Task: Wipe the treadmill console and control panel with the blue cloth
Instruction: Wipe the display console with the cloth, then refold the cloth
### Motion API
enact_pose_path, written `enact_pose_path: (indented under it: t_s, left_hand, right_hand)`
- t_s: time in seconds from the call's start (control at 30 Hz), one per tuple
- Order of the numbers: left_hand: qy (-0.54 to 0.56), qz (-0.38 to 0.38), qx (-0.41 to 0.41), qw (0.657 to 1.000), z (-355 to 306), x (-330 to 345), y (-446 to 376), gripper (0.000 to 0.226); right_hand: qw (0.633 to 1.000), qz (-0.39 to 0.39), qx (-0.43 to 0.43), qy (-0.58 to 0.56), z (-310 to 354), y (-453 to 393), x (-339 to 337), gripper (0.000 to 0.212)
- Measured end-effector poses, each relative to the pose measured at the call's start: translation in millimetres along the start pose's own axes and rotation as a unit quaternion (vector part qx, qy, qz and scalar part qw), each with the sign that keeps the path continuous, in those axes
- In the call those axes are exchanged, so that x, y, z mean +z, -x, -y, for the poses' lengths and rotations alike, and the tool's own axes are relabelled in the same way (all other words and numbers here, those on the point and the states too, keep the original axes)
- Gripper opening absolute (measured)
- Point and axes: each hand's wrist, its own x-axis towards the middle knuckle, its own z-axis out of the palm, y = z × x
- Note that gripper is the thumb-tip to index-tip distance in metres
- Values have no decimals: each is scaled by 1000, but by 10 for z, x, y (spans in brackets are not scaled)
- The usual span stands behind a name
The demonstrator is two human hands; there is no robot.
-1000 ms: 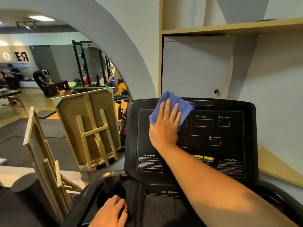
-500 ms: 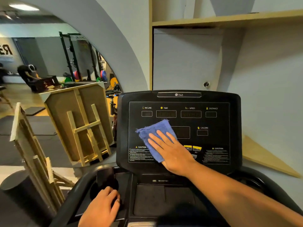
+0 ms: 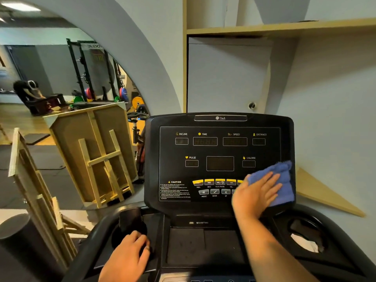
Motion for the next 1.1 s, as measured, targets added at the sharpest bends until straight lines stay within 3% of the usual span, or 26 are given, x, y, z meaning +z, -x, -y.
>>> enact_pose_path:
  t_s: [0.1, 0.3, 0.43, 0.5, 0.57, 0.67, 0.73, 0.77, 0.83, 0.9, 1.0, 1.1]
  left_hand:
    - [4, -4, 4, 1000, 6, -6, 8, 11]
    - [9, -13, 5, 1000, -13, -21, 26, 8]
    - [15, -25, 8, 1000, -13, -16, 54, 9]
    - [2, -20, 2, 1000, -60, -36, 99, 11]
    - [-26, -15, -12, 999, -106, -50, 115, 20]
    - [-12, -12, -45, 999, -204, -136, 98, 30]
    - [126, -41, -73, 988, -384, -338, 97, 24]
    - [224, -55, -89, 969, -521, -490, 118, 18]
    - [434, -12, -136, 890, -856, -794, 208, 16]
    - [569, 68, -132, 809, -1120, -965, 369, 34]
    - [607, 126, -88, 780, -1381, -950, 592, 40]
    - [637, 123, -122, 751, -1523, -780, 685, 45]
  right_hand:
    - [999, 34, 7, -21, 403, 506, 201, 73]
    - [977, 134, -147, 74, 737, 1297, 568, 81]
    - [915, 215, -312, 137, 589, 1574, 488, 71]
    - [875, 303, -369, 75, 554, 1639, 310, 59]
    - [851, 444, -282, -19, 584, 1676, 21, 53]
    - [858, 471, -90, -183, 592, 1561, -344, 42]
    - [842, 474, 22, -257, 574, 1446, -543, 42]
    - [834, 467, 72, -284, 542, 1379, -621, 41]
    - [813, 460, 139, -329, 451, 1310, -811, 38]
    - [781, 474, 153, -376, 315, 1319, -1038, 31]
    - [753, 480, 141, -426, 97, 1382, -1358, 24]
    - [738, 482, 182, -436, -85, 1397, -1455, 30]
